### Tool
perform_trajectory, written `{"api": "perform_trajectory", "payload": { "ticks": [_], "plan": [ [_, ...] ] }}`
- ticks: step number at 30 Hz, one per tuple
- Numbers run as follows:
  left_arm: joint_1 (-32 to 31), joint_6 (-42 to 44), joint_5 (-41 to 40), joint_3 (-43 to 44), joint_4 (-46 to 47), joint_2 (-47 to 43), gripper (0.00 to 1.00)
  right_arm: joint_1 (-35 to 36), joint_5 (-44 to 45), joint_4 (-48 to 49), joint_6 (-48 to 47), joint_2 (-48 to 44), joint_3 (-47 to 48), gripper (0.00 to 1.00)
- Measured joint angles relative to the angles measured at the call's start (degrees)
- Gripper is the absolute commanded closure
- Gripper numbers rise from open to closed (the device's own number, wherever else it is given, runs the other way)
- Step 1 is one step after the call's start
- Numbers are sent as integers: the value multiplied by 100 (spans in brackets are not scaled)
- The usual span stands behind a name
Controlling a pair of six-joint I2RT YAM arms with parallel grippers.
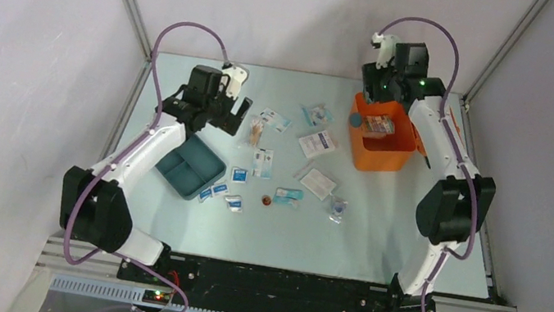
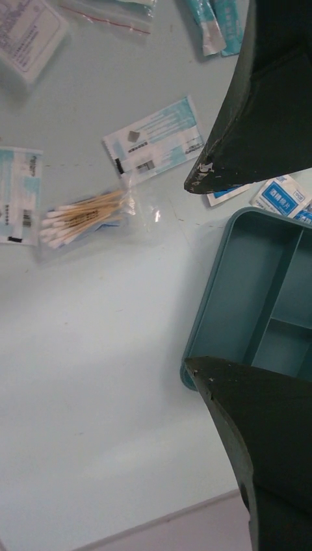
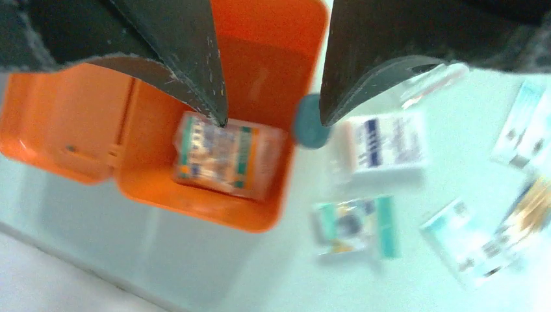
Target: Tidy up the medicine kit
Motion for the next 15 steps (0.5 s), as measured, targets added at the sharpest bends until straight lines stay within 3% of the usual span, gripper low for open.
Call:
{"api": "perform_trajectory", "payload": {
  "ticks": [7, 15],
  "plan": [
    [-4, -2, 361, -203, -87, -76, 0, 529, -2391, -1134, -2124, -323, -149, 50],
    [-4, -94, 717, -201, -85, -339, 1, 1416, -2785, -1858, -4776, 142, -369, 52]
  ]
}}
